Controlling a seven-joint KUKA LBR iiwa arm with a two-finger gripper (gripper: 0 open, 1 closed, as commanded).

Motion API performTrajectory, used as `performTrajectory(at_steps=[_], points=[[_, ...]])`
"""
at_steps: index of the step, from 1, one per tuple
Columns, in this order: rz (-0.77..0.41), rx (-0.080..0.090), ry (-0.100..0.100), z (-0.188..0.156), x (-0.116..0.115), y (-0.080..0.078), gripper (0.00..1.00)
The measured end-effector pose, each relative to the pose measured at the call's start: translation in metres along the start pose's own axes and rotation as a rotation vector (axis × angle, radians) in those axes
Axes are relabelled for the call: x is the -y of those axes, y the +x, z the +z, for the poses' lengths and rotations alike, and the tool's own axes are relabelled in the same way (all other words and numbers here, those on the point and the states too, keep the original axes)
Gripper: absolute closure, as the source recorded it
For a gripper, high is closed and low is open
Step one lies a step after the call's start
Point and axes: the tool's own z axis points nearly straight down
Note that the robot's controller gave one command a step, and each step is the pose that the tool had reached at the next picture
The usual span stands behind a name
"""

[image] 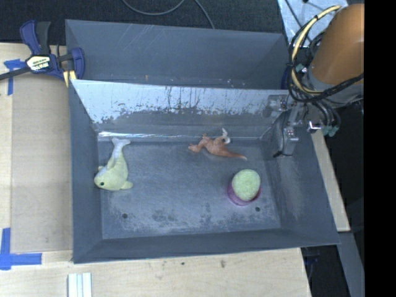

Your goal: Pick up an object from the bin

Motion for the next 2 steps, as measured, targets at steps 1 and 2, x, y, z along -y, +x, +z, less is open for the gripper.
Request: performTrajectory(at_steps=[1, 2], points=[[-0.002, 0.008, 0.001, -0.005, -0.001, -0.001, 0.0], [0.043, 0.009, 0.001, 0.022, -0.026, 0.014, 0.0]])
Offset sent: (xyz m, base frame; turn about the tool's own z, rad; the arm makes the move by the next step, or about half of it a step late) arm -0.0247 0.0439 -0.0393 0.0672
